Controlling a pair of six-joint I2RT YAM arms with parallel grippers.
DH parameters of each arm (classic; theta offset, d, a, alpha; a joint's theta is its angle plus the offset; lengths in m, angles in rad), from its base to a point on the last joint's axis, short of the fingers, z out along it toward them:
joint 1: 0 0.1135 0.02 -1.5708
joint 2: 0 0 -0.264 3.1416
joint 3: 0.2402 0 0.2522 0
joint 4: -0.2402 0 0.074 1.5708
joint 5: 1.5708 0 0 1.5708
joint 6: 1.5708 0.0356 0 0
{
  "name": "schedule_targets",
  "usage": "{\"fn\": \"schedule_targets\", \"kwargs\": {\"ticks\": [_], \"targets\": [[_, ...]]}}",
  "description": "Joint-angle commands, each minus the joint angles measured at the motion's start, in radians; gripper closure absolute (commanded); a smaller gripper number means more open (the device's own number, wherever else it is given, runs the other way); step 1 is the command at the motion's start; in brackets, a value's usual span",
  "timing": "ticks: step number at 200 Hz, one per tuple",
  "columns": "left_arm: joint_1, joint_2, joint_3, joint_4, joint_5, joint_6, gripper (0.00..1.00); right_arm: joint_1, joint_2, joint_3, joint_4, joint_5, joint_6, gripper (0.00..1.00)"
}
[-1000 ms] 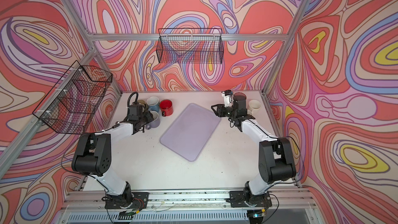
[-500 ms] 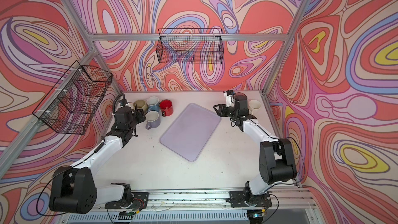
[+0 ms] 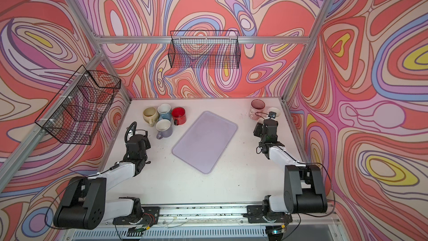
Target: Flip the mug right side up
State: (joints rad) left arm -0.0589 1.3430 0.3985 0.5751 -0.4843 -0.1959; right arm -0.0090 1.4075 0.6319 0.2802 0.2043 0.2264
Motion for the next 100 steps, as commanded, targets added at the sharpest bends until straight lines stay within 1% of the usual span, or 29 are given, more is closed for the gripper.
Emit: {"fn": "schedule_targets", "kwargs": {"ticks": [1,10,18,23,34,46,65,73,93,100], "targets": [[0.004,0.095,0.016,0.153,0.034,0.079,0.38,-0.001,0.027,-0.066,0.228,0.201,-0.055,0.33],[0.004,0.135,0.017,0.201,0.035,0.095,0.38,0.0,0.048,-0.089,0.288,0.208,-0.064,0.28],[0.004,0.123,0.046,0.11,0.066,0.083,0.38,-0.001,0.067,-0.108,0.339,0.211,-0.068,0.25],[0.004,0.126,0.058,0.091,0.075,0.087,0.38,-0.002,0.08,-0.117,0.369,0.211,-0.063,0.25],[0.004,0.153,0.045,0.164,0.124,0.122,0.37,-0.005,0.107,-0.135,0.417,0.188,-0.06,0.25],[0.004,0.156,0.048,0.149,0.196,0.143,0.34,-0.004,0.152,-0.166,0.513,0.173,-0.061,0.25],[0.004,0.16,0.028,0.192,0.227,0.156,0.32,-0.003,0.215,-0.206,0.657,0.128,-0.082,0.24],[0.004,0.163,0.014,0.216,0.245,0.157,0.32,-0.004,0.214,-0.209,0.662,0.092,-0.094,0.24],[0.004,0.218,-0.047,0.397,0.256,0.177,0.29,-0.004,0.23,-0.218,0.695,0.031,-0.117,0.24],[0.004,0.2,-0.039,0.355,0.262,0.171,0.29,-0.005,0.249,-0.224,0.73,0.004,-0.13,0.24]]}}
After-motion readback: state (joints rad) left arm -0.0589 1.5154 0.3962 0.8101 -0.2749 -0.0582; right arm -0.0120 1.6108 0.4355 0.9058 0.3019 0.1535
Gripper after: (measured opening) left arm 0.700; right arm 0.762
